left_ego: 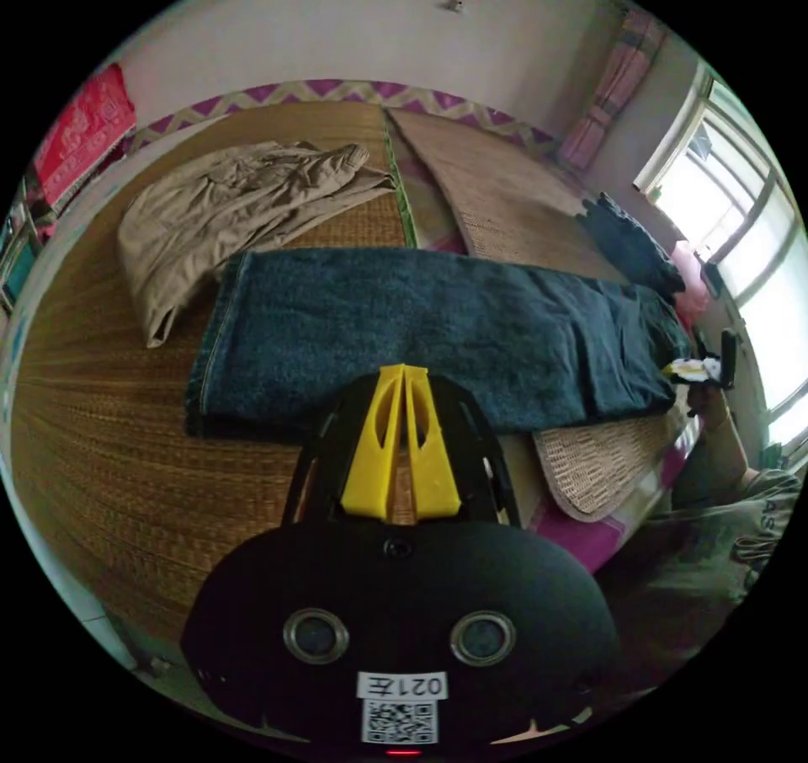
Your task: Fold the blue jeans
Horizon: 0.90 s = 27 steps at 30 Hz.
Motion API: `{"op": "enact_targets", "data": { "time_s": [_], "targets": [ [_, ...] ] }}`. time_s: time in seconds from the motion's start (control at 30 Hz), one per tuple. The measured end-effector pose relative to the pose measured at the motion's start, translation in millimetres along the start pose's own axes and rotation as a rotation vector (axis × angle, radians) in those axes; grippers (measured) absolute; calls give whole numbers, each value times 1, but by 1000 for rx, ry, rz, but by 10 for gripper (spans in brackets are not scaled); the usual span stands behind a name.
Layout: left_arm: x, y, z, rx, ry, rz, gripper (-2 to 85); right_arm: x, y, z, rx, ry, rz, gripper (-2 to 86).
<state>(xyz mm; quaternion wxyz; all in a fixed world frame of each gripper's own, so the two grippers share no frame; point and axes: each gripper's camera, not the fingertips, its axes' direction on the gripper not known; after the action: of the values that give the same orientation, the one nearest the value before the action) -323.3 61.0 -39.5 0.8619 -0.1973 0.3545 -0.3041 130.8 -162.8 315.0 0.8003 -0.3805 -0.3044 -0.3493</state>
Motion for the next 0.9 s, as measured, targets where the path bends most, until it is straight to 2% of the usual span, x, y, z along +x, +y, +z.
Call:
{"op": "enact_targets", "data": {
  "time_s": [0.17,0.3,0.37,0.43,0.53,0.63,0.73,0.9],
  "targets": [
    [0,-1,14,-1,13,-11,-9,-50,-1,10,1,201,-119,-6],
    [8,6,16,31,-78,-34,-8,-74,-4,18,2,284,-139,-6],
    [3,19,4,122,-88,-125,-6,-76,-6,20,0,278,-124,-6],
    [-18,45,-18,249,-16,-321,2,-74,-8,20,7,241,-77,-6],
    [-52,77,-26,312,129,-565,56,-78,-9,21,12,242,-69,-6],
    [-77,98,-10,301,272,-743,116,-85,-9,24,16,273,-78,-6],
    [-82,107,6,300,308,-825,138,-86,-9,25,19,273,-70,-7],
    [-71,103,26,301,273,-844,126,-76,-7,22,29,215,-9,-6]
  ]
}}
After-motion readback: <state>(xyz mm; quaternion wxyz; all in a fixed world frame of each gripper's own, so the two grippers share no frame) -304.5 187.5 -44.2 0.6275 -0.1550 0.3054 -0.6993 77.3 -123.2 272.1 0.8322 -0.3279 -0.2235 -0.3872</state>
